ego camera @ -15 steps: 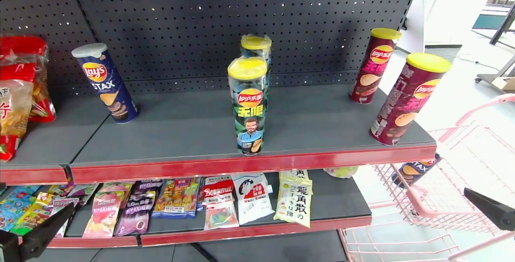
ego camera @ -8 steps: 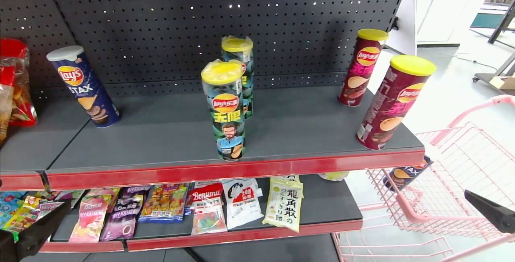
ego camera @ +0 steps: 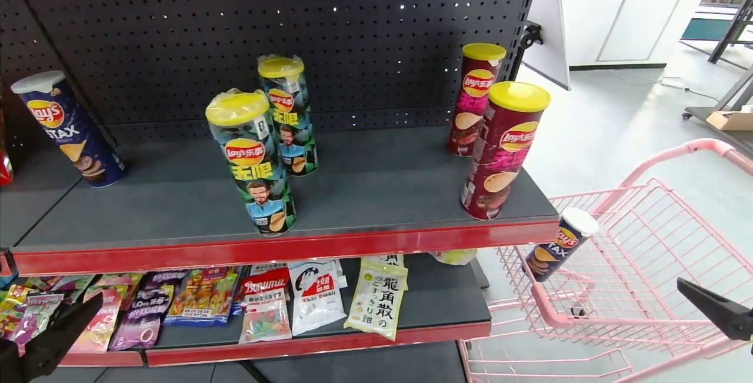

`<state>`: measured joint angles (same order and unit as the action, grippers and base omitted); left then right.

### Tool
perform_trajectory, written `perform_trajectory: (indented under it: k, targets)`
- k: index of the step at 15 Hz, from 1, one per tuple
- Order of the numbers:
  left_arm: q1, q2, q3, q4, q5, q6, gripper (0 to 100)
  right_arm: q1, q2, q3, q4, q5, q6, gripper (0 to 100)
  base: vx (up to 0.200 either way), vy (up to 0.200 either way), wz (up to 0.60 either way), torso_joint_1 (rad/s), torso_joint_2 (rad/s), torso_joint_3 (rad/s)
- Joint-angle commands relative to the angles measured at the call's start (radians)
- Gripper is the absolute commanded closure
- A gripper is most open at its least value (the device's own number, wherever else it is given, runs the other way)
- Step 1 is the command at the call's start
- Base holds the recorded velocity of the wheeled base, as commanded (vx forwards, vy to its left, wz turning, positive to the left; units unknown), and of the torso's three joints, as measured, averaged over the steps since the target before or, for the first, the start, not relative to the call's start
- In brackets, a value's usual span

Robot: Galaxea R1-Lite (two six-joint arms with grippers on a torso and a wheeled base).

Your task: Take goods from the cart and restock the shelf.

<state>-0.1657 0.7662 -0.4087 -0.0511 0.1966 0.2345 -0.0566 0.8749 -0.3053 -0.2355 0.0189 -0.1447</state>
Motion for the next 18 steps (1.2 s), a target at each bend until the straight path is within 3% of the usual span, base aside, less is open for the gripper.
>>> perform_trajectory:
  k: [1,8,13,18]
  targets:
    - [-0.001,-0.008,0.001,0.0,-0.003,0.0,0,0.003,0.006,0.003,-0.001,0.001,-0.001,0,0.0,0.0,0.0,0.0,0.0,0.0]
    - [-0.003,-0.01,0.001,-0.013,-0.005,0.0,0,-0.002,0.035,0.005,-0.008,-0.001,-0.029,0,0.0,0.0,-0.6,0.004,0.0,-0.001]
    - [-0.003,-0.03,0.007,-0.047,-0.085,0.002,0,-0.005,0.05,0.003,-0.01,-0.007,-0.032,0,0.0,0.0,0.0,0.0,0.0,0.0]
    - [-0.003,-0.085,0.034,-0.046,-0.092,0.0,0,-0.005,0.056,0.012,-0.008,-0.007,-0.032,0,0.0,0.0,0.0,-0.08,0.19,0.104]
